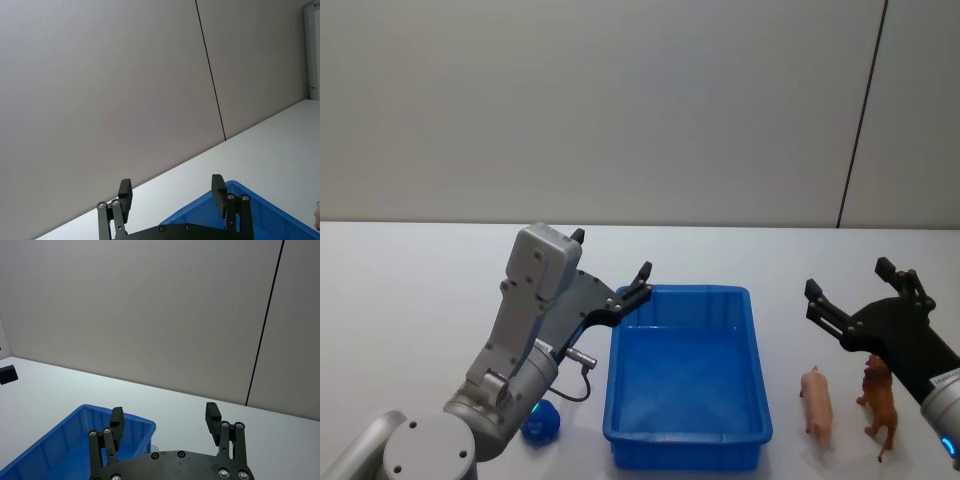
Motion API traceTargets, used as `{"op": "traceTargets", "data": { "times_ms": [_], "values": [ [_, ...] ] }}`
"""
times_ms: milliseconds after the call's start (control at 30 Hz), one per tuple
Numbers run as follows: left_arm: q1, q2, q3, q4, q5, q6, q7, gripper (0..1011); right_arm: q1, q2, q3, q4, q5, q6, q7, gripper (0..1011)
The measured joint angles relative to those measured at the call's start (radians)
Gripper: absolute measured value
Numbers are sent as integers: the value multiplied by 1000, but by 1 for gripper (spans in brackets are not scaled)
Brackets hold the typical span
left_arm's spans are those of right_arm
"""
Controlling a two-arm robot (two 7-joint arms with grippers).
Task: Pick up the two dolls from the table and place them into the box.
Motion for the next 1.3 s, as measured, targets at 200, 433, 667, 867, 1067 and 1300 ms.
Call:
{"op": "traceTargets", "data": {
  "times_ms": [200, 433, 667, 867, 1067, 1300],
  "values": [
    [0, 0, 0, 0, 0, 0, 0, 1001, 0, 0, 0, 0, 0, 0, 0, 1001],
    [0, 0, 0, 0, 0, 0, 0, 1001, 0, 0, 0, 0, 0, 0, 0, 1001],
    [0, 0, 0, 0, 0, 0, 0, 1001, 0, 0, 0, 0, 0, 0, 0, 1001],
    [0, 0, 0, 0, 0, 0, 0, 1001, 0, 1, 1, 1, 1, 0, 1, 1001],
    [0, 0, 0, 0, 0, 0, 0, 1001, 1, 13, 14, 5, 16, 6, 11, 1001],
    [0, 0, 0, 0, 0, 0, 0, 1002, -4, 34, 31, 14, 37, 45, 22, 1001]
  ]
}}
